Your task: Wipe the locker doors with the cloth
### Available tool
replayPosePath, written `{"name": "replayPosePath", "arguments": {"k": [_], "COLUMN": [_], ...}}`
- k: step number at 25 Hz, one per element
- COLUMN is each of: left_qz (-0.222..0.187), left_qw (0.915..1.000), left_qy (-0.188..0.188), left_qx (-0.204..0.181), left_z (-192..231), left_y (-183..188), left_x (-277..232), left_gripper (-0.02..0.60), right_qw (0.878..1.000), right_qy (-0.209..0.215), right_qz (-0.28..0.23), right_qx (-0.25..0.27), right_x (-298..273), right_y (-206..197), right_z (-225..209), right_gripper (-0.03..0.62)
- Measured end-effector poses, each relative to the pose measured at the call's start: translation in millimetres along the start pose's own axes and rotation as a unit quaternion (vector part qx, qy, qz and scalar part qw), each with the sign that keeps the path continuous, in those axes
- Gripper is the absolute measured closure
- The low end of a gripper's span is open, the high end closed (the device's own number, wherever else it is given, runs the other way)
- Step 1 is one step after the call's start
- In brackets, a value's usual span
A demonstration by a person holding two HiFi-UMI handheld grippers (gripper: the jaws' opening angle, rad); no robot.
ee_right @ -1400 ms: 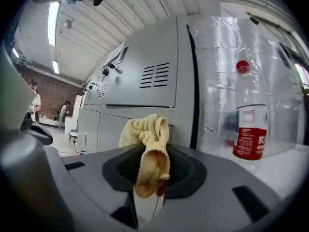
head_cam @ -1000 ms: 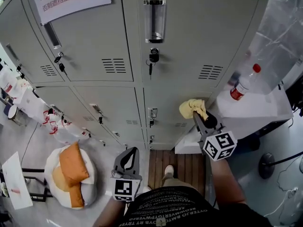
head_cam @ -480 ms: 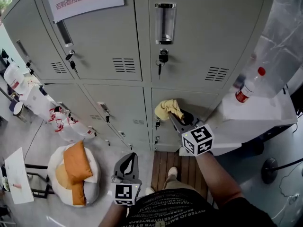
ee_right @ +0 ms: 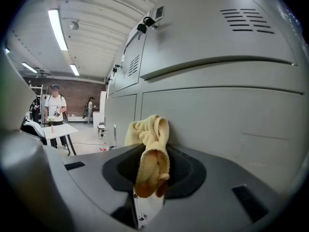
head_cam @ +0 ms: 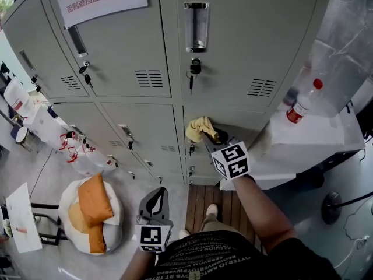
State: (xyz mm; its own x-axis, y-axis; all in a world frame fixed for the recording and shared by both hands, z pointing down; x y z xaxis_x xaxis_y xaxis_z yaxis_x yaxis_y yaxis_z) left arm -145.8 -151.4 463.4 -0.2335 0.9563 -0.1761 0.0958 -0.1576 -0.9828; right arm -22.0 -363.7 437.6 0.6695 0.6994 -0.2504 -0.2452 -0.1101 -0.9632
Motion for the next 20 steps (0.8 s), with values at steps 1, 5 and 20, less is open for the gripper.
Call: {"name": "replayPosePath", "arguments": {"k": [1, 5, 20], "left_qz": [0.000, -0.002, -0.009], "left_qw": [1.0000, 0.9999, 0.9972], "left_qy": [-0.003, -0.015, -0.072], "left_qx": [0.000, -0.004, -0.018], "left_z": [-1.2, -5.6, -32.3], "left_y": [0.1, 2.0, 9.2], "left_x": [-0.9, -7.6, -29.8], "left_gripper": [0.577, 0.577, 0.577], "right_qw": [1.000, 1.000, 0.993], "right_qy": [-0.004, -0.027, -0.114], "right_qz": [0.001, 0.004, 0.022], "right_qx": [-0.001, -0.001, -0.033], "right_x": [3.9, 22.1, 87.1], "right_y": [-1.2, -8.7, -45.1], "right_z": [-4.4, -25.3, -96.7], "right_gripper": [0.491, 0.491, 0.487]}}
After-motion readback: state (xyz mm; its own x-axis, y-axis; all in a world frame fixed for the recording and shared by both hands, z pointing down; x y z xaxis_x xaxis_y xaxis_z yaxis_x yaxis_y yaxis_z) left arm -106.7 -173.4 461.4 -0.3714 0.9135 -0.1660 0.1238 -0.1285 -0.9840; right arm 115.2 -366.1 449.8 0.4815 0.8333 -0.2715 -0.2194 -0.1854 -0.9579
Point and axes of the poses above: the fingertips, and each gripper's own axes: x backward along the fingers, z to its left, y out of its top, the point moved 2 cm from there along x, backward along the fingers, and after that the axes turned 2 degrees about -z, right-handed, at the moved point
